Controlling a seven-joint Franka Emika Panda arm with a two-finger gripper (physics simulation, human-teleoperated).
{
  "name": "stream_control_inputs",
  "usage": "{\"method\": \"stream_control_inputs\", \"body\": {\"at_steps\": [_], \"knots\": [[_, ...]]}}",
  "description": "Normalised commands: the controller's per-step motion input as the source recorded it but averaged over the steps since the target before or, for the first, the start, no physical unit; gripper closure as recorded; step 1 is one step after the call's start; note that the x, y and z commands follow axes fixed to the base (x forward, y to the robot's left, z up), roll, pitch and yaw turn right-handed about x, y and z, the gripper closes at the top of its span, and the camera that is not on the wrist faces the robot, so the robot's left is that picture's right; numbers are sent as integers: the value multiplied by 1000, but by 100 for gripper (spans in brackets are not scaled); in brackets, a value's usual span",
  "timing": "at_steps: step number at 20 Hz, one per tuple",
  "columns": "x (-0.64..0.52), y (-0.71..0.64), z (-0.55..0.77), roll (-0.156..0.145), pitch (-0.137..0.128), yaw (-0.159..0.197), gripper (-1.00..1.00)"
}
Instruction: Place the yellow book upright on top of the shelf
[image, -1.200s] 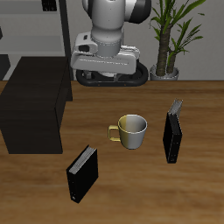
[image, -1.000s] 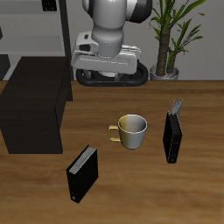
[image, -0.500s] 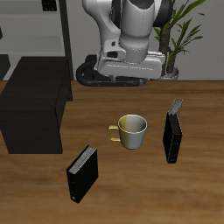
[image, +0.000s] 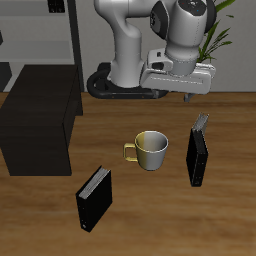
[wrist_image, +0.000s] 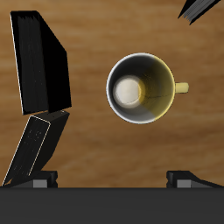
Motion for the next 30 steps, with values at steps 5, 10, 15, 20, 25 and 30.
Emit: {"method": "stream_control_inputs", "body": {"at_steps": [5,10,15,20,25,30], "knots": [[-149,657,-133,68,1,-52,-100],[-44,536,-138,46,-13,-37,-100],[27,184,-150,31,-8,-44,-100],[82,-89,-122,-24,-43,3,-100],[27,21,-151,-10,-40,-21,-100],[-55,148,-171,32,-6,-5,-100]]}}
